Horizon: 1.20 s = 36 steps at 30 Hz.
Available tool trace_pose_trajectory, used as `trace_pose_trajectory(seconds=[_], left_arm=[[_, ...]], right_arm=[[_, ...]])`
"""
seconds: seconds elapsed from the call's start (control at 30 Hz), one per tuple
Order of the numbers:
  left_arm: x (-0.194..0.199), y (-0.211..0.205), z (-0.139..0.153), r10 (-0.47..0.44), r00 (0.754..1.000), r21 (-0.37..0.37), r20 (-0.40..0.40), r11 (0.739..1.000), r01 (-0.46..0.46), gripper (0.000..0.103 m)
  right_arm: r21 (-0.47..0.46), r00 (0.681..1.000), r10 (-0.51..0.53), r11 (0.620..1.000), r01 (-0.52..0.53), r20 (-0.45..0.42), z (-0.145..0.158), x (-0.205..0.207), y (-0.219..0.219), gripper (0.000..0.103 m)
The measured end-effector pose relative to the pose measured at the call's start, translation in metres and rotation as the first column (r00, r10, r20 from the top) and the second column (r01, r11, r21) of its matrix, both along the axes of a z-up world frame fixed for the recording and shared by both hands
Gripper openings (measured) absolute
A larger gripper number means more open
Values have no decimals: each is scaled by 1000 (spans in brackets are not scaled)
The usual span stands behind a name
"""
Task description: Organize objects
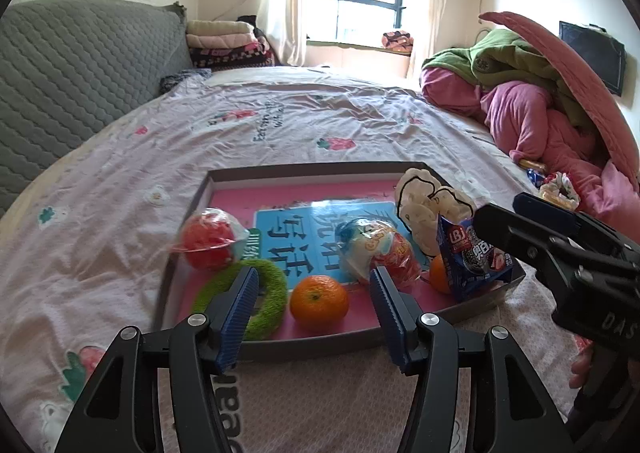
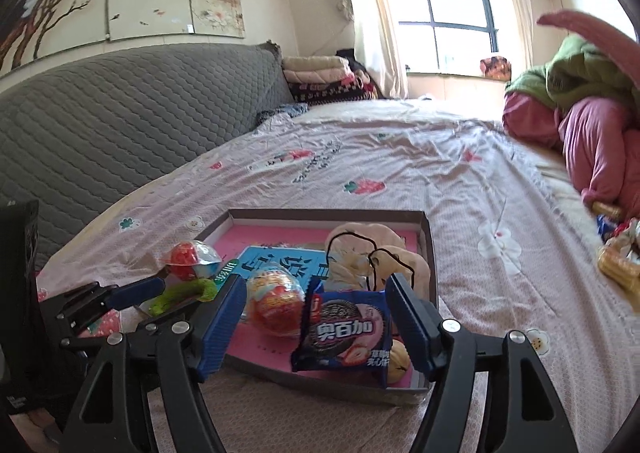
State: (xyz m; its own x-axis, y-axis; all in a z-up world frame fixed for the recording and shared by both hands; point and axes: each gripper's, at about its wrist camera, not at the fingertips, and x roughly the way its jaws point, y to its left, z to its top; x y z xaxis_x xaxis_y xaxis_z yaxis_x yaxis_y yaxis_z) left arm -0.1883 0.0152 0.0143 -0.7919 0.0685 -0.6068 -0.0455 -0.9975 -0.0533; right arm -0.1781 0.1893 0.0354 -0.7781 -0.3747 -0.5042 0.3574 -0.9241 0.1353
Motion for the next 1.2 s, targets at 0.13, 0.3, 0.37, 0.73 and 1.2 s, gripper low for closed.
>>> trace_pose_trajectory(seconds=[0.13, 0.3, 0.37, 0.73, 1.2], left_arm=[[11, -4, 7, 11, 1000, 0, -13, 1000, -11, 66], [23, -8, 12, 23, 1000, -2, -13, 1000, -23, 66], [27, -9, 12, 23, 1000, -3, -12, 1000, -23, 67], [52, -9, -2, 41, 999, -16, 20, 999, -40, 74], [69, -20, -13, 81, 996, 6, 21, 997, -81, 74]], right_arm=[[7, 999, -7, 1000, 7, -40, 5, 18, -3, 72], [-16, 998, -37, 999, 36, -60, 7, 35, 3, 73], [-18, 997, -46, 999, 45, -58, 7, 40, 5, 74], [-2, 995, -94, 996, 94, -28, -10, 62, 0, 75], [49, 994, -101, 993, 103, -44, -24, 87, -16, 75]])
